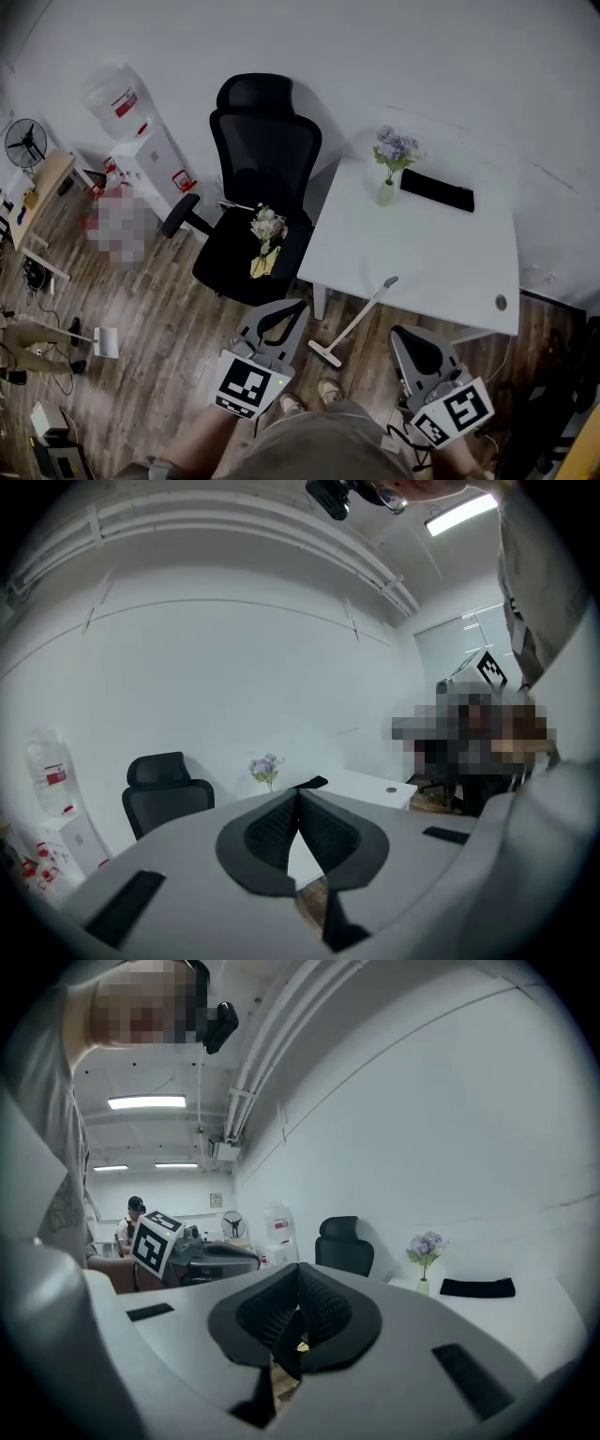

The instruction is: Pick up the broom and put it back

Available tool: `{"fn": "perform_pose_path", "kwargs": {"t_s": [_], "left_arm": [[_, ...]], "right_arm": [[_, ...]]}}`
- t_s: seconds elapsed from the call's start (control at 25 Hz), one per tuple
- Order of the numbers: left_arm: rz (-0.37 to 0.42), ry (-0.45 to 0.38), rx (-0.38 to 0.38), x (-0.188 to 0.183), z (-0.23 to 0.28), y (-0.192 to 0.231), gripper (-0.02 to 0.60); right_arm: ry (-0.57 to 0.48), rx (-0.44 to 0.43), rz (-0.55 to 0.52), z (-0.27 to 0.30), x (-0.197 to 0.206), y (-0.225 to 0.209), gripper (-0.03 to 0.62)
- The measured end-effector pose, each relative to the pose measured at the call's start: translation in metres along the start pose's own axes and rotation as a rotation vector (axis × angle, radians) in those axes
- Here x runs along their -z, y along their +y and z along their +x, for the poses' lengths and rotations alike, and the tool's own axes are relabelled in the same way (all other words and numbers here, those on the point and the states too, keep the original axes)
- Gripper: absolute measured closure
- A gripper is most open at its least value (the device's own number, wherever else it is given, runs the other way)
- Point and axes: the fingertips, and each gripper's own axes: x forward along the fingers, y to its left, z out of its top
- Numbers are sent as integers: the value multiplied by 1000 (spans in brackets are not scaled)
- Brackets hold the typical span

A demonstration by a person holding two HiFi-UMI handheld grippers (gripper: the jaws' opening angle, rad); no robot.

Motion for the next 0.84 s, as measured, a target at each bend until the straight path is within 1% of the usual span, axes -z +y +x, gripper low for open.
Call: {"fn": "perform_pose_path", "kwargs": {"t_s": [0.12,0.24,0.48,0.84], "left_arm": [[-6,10,-10,7,-3,1,566],[-5,22,-26,11,-7,5,566],[-11,14,-51,9,-12,12,566],[-14,25,-57,14,-14,12,566]], "right_arm": [[33,-21,37,4,11,2,564],[45,-24,59,6,15,3,565],[37,-24,45,10,10,2,565],[46,-22,31,12,12,-1,565]]}}
